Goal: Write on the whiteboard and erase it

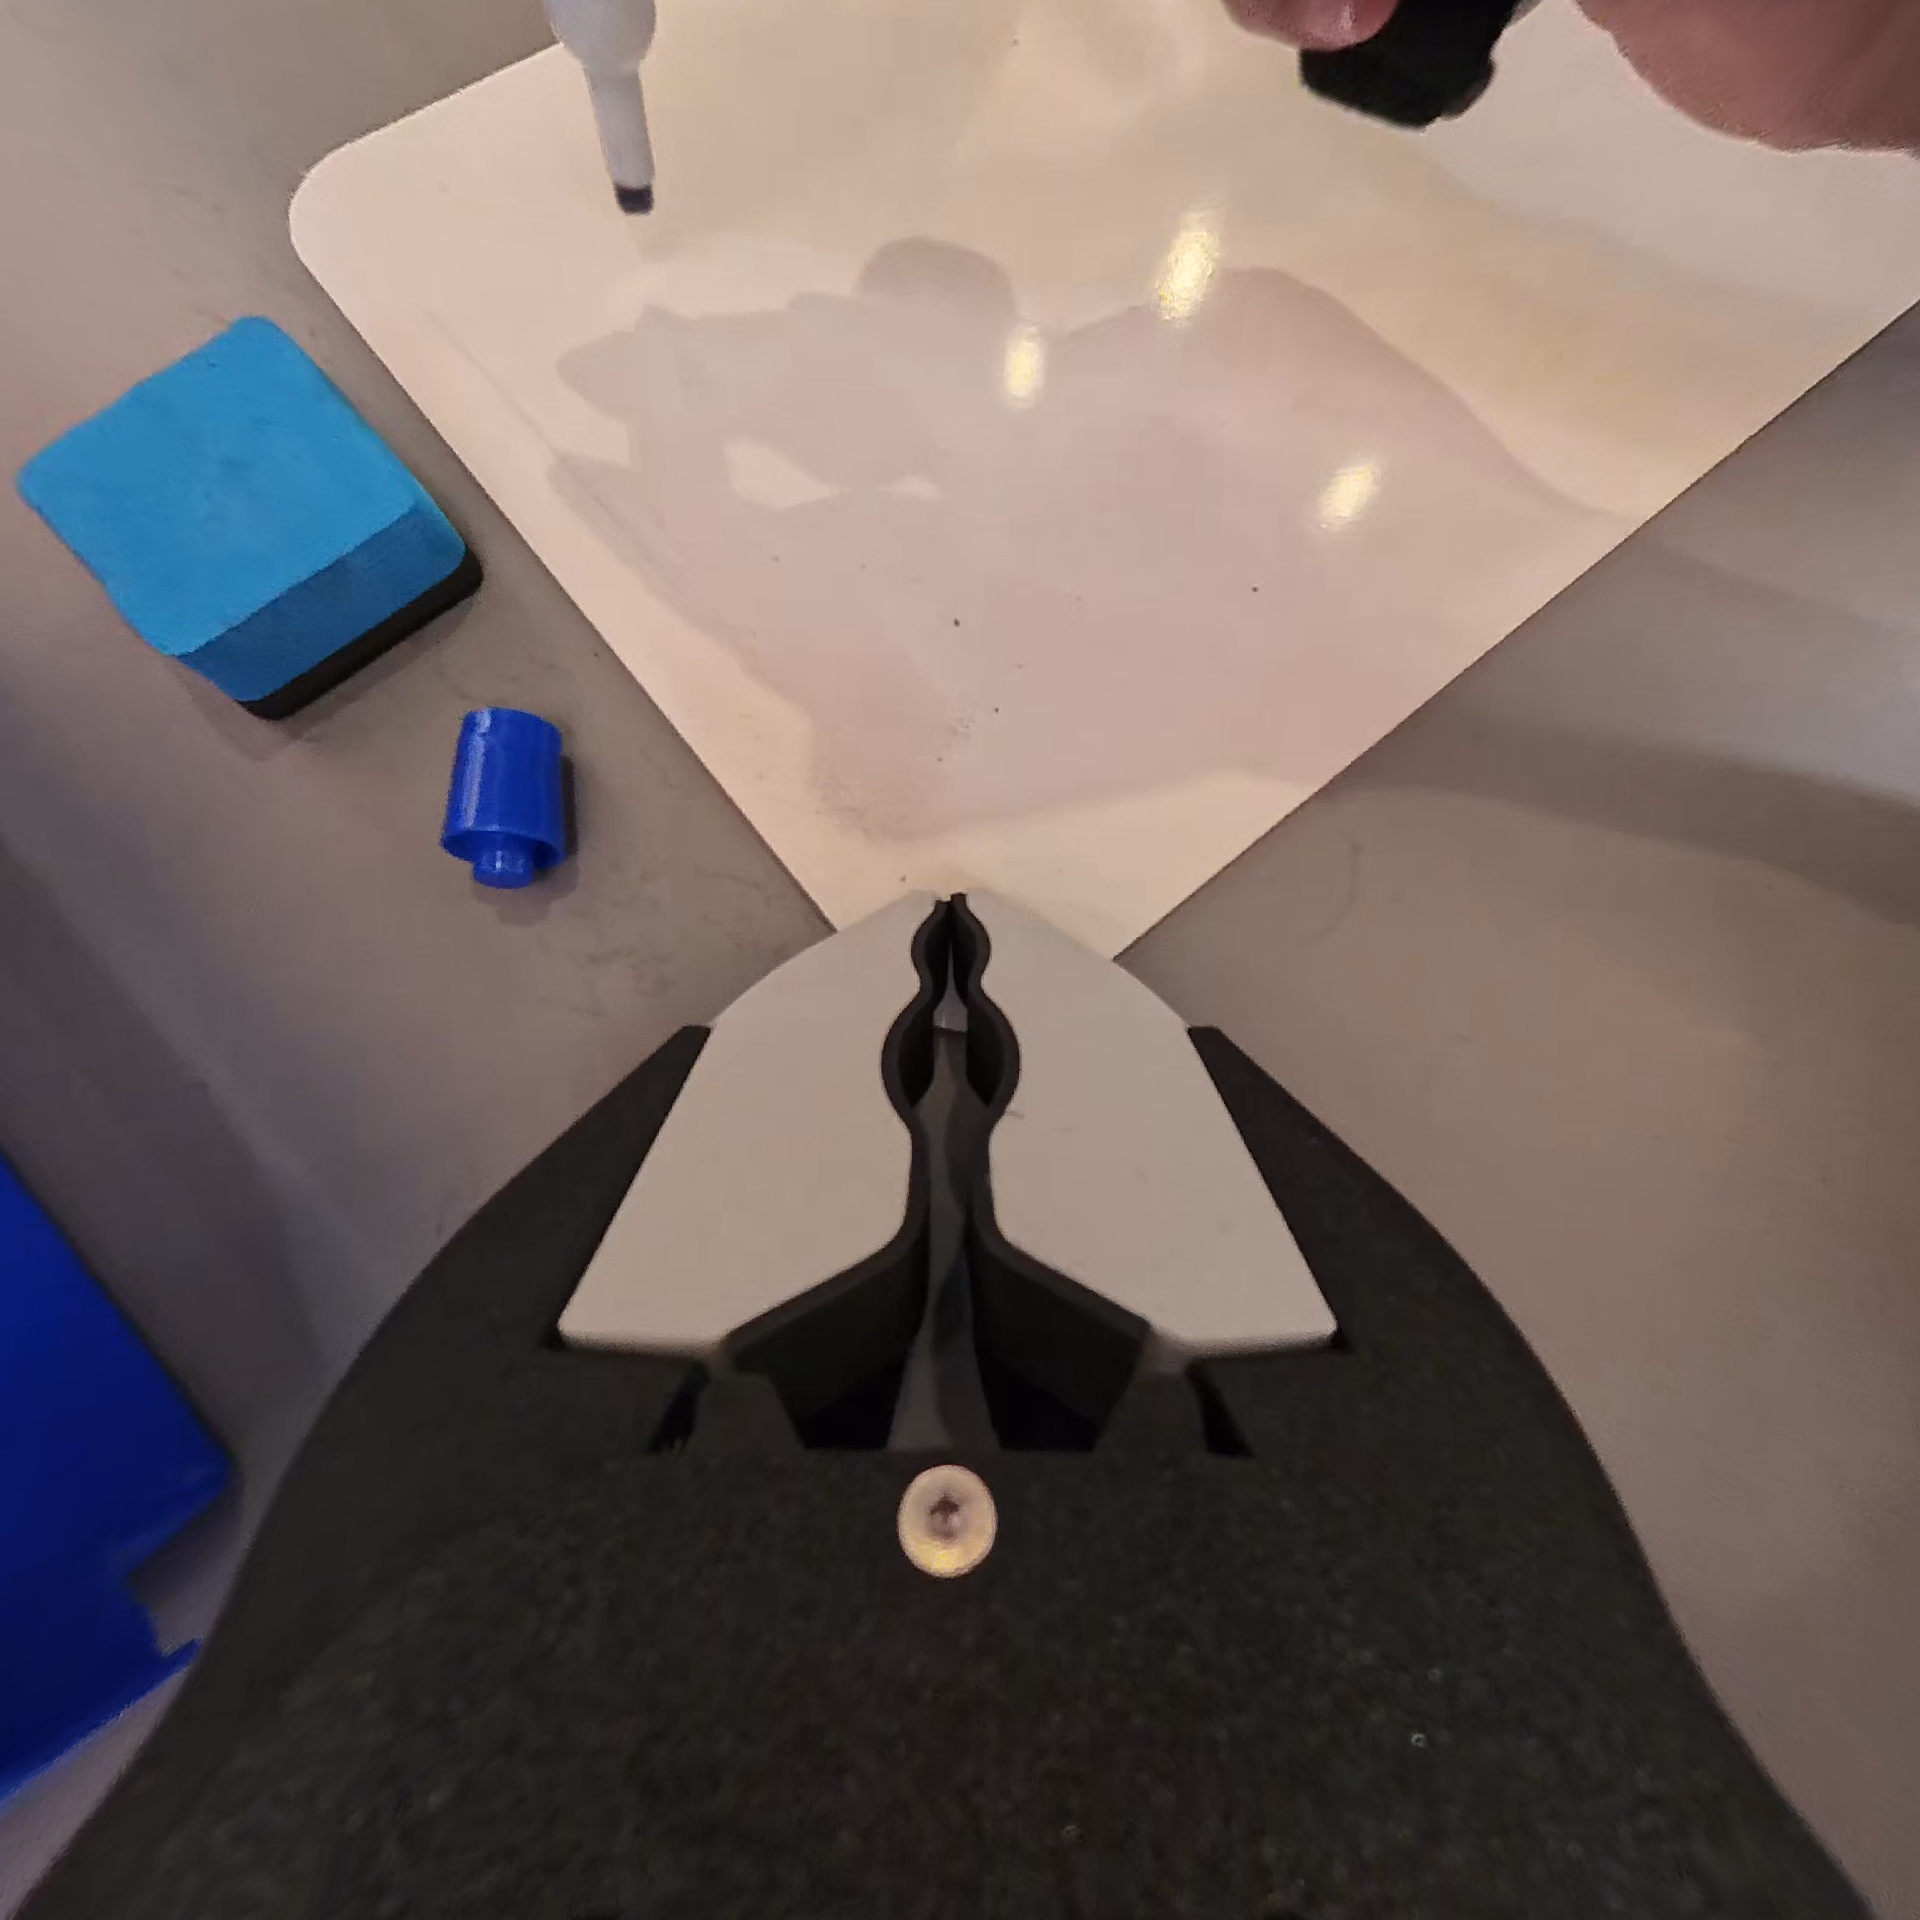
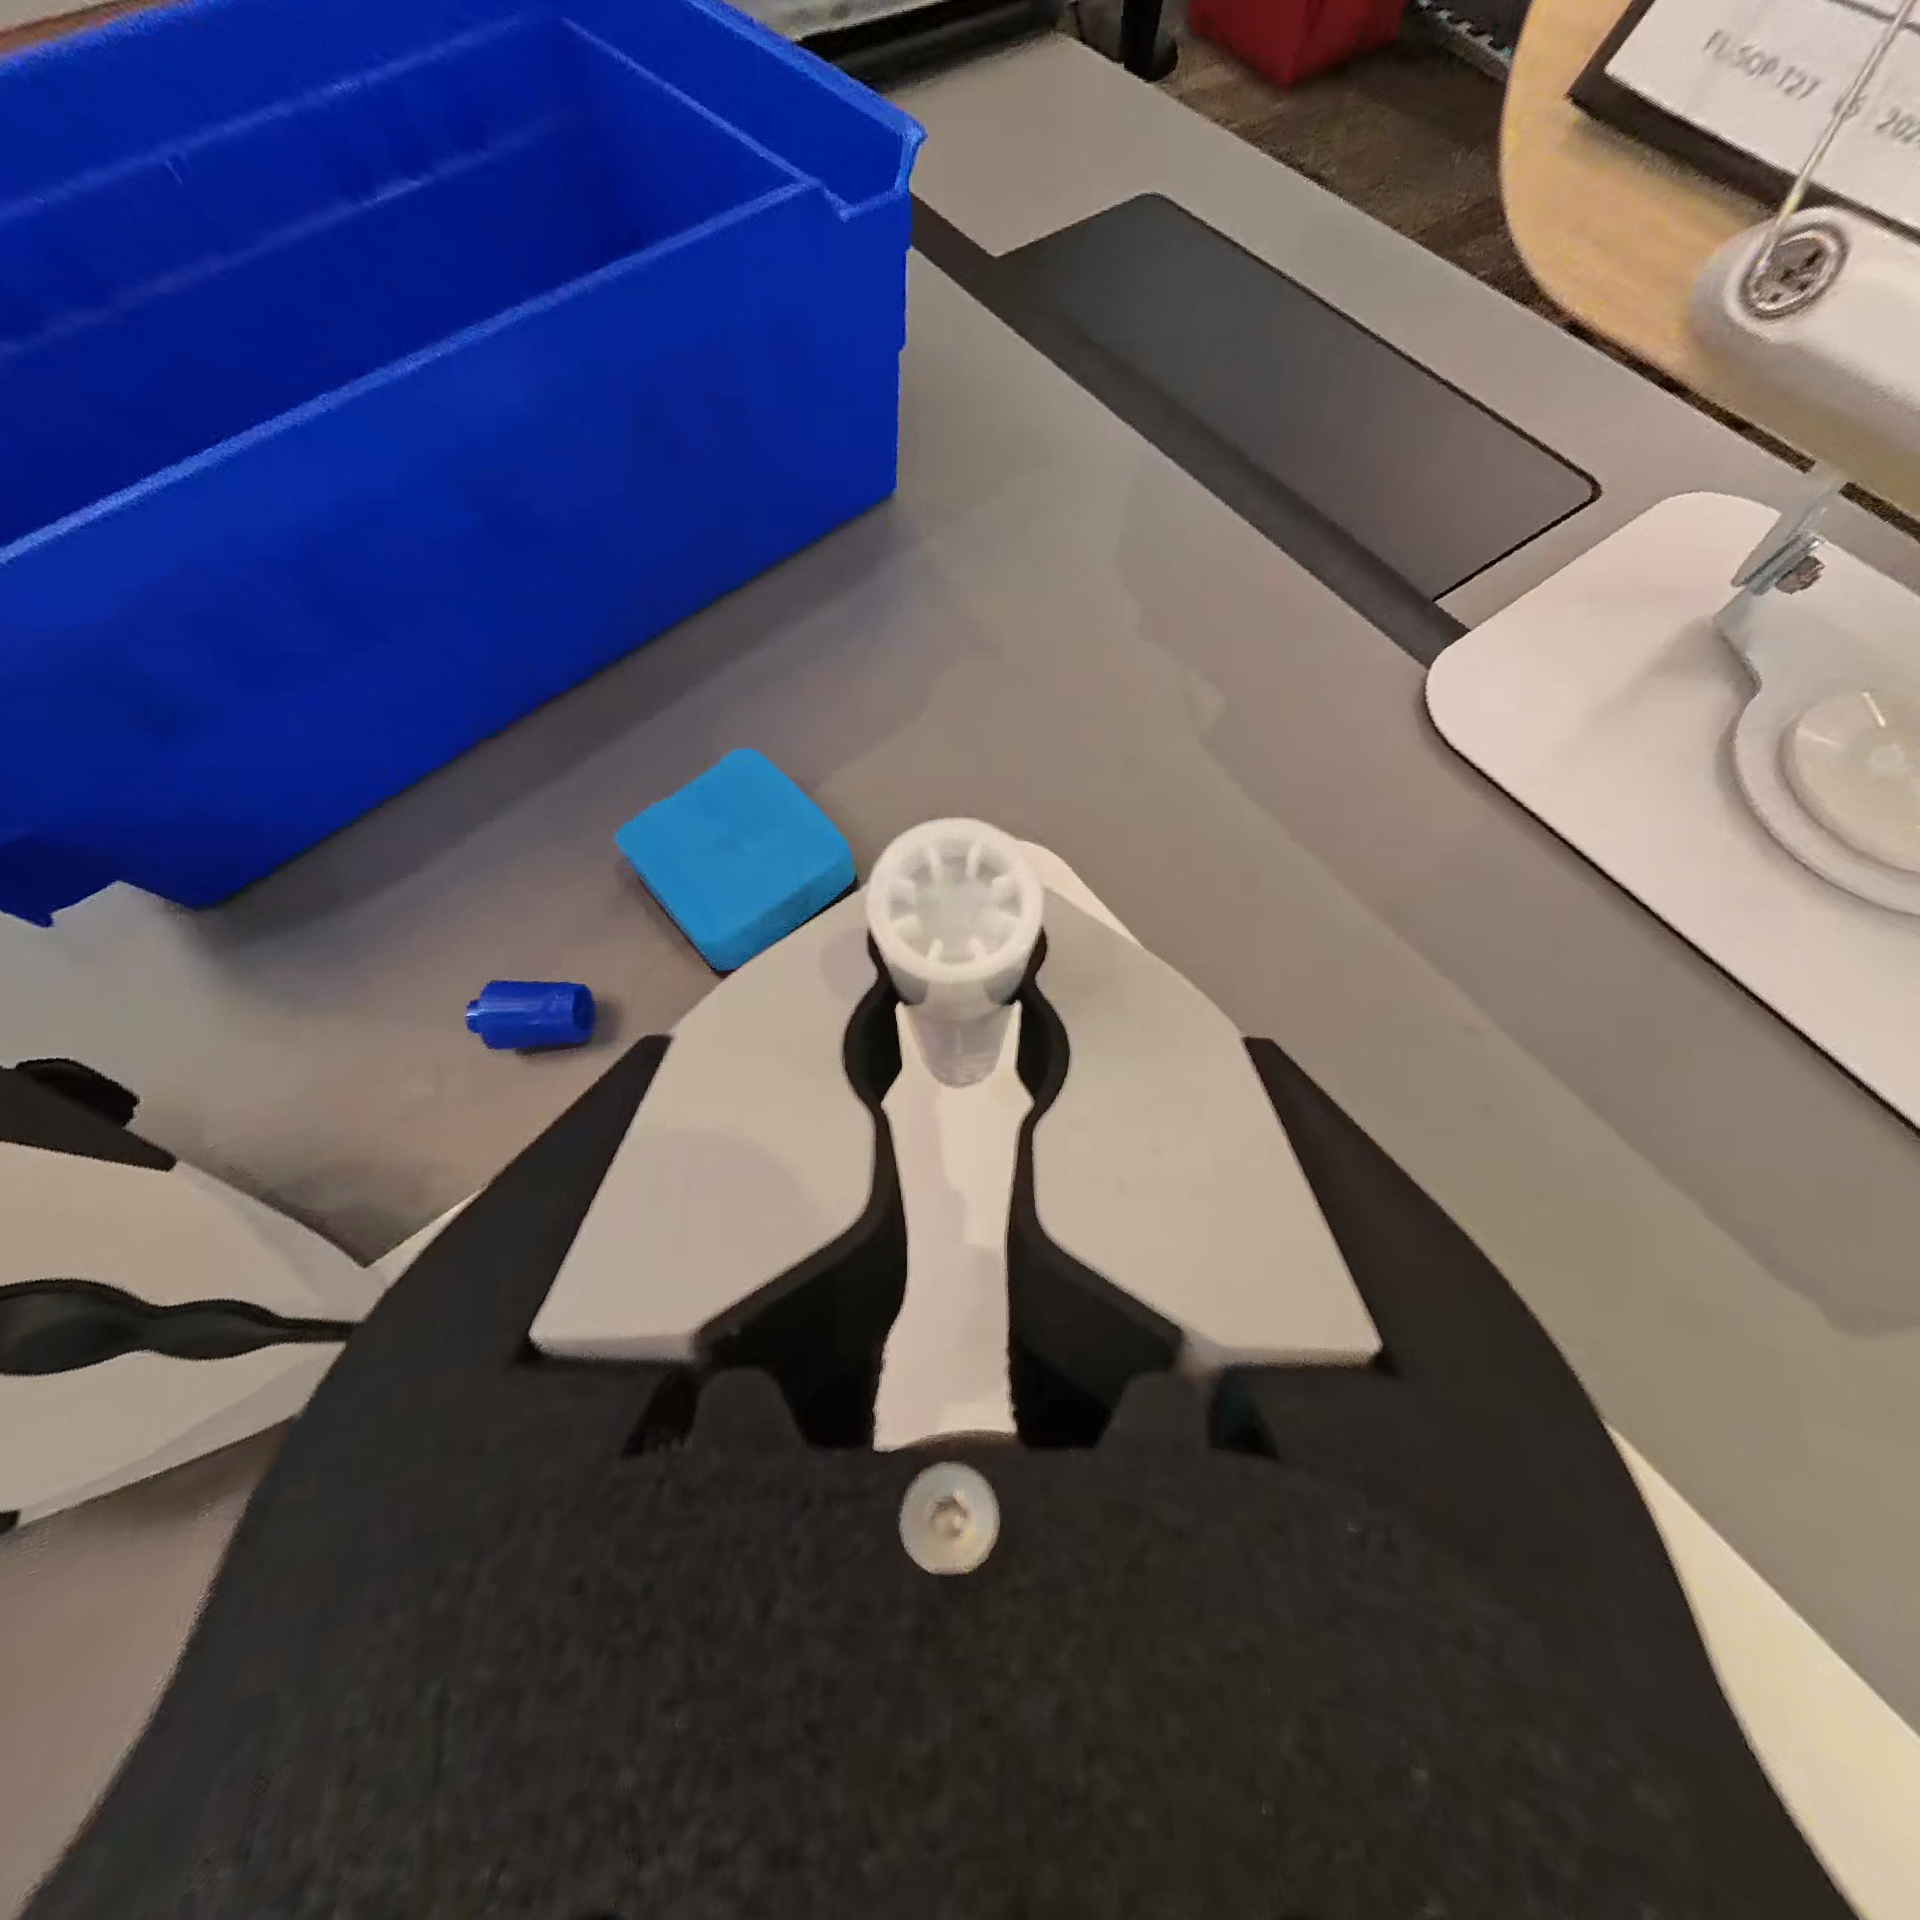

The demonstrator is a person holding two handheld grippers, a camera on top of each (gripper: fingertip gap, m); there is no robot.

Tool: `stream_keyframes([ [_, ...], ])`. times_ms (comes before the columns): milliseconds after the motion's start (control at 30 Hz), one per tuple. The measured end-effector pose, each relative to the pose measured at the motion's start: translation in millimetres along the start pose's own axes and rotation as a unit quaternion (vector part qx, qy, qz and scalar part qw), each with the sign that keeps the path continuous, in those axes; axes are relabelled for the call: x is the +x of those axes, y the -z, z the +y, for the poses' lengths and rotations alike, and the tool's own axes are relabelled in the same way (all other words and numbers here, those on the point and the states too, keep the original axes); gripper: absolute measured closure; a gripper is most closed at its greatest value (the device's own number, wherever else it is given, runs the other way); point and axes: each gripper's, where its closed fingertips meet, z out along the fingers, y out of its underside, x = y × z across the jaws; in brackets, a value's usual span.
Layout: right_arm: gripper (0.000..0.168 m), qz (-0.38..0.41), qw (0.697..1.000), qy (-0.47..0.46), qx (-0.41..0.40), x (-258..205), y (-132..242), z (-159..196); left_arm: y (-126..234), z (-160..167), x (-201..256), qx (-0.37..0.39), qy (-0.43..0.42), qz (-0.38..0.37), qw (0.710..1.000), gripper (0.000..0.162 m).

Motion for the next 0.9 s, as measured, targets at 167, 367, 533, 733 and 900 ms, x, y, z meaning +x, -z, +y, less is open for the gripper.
stream_keyframes([
  [167, 0.15, 0.011, 1.0, 0.003, -0.006, 6, -8, 1, 0, 0, 0, 0.0, 0.002, 0.006, 1.0, 0.162],
  [367, 0.15, 0.009, 1.0, 0.01, -0.008, 6, -13, -1, 0, 0, 0, 0.0, 0.004, 0.011, 1.0, 0.162],
  [533, 0.15, 0.011, 1.0, 0.017, -0.016, 6, -17, 3, 0, 0, 0, 0.001, 0.007, 0.014, 1.0, 0.162],
  [733, 0.15, 0.01, 1.0, 0.017, -0.013, 7, -20, 5, 0, 0, 0, 0.001, 0.007, 0.014, 1.0, 0.162],
  [900, 0.15, 0.009, 1.0, 0.021, -0.012, 6, -26, 1, 1, 0, 0, 0.001, 0.008, 0.015, 1.0, 0.162],
])
